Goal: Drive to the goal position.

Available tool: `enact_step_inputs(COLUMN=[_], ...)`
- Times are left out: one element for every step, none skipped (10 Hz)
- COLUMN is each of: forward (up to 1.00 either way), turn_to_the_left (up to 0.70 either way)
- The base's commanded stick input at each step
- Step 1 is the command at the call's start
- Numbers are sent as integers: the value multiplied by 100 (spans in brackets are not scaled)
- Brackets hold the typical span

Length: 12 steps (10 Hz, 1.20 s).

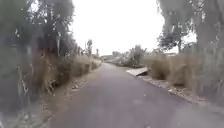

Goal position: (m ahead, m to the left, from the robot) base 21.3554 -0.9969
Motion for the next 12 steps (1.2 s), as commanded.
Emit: enact_step_inputs(forward=[100, 100, 100, 100, 100, 100, 100, 100, 100, 100, 100, 100], turn_to_the_left=[0, 0, 0, 0, 0, 0, 0, 0, 0, 0, 0, 0])
